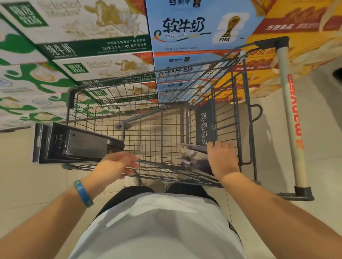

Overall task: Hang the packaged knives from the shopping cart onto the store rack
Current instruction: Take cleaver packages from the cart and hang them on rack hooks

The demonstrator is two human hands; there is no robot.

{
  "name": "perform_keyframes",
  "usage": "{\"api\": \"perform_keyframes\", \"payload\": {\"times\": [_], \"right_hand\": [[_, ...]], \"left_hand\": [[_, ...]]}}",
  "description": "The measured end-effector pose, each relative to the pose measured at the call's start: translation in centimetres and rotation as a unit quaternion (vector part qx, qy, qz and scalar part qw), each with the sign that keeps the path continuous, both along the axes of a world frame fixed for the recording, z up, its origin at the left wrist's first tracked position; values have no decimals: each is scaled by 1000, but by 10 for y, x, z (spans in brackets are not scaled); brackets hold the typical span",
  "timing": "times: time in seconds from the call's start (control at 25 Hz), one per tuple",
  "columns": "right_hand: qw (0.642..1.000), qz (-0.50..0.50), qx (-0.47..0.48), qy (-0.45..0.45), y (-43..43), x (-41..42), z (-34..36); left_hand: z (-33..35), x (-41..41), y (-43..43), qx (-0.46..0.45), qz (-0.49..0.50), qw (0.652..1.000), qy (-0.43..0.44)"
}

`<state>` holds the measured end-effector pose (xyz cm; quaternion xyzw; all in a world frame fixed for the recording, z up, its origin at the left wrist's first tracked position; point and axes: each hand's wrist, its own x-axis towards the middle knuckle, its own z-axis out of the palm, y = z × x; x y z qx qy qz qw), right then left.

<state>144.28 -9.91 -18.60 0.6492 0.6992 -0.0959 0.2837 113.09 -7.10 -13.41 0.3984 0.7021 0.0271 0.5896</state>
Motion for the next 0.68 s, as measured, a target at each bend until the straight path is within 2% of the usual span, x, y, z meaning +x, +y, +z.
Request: {"api": "perform_keyframes", "payload": {"times": [0.08,0.16,0.2,0.28,0.32,0.4,0.48,0.6,0.68], "right_hand": [[993,-70,-19,98,14,6,7],[953,-160,-124,227,27,15,14],[937,-175,-185,239,30,16,18],[934,-139,-279,176,27,12,21],[936,-122,-294,149,24,8,19],[943,-115,-253,182,30,-6,18],[951,-126,-141,245,50,-22,19],[954,-147,1,263,84,-46,26],[945,-136,36,297,95,-53,30]], "left_hand": [[-1,-2,4,-6,-10,1000,-3],[-2,-2,10,-12,-12,1000,-2],[-2,-1,13,-16,-8,1000,-2],[-4,0,20,-26,-5,1000,-5],[-4,0,22,-29,-4,1000,-5],[-4,-1,25,-32,6,999,-2],[-6,-2,28,-26,4,1000,2],[-5,-2,31,-13,3,1000,15],[-3,-5,35,14,4,999,31]]}}
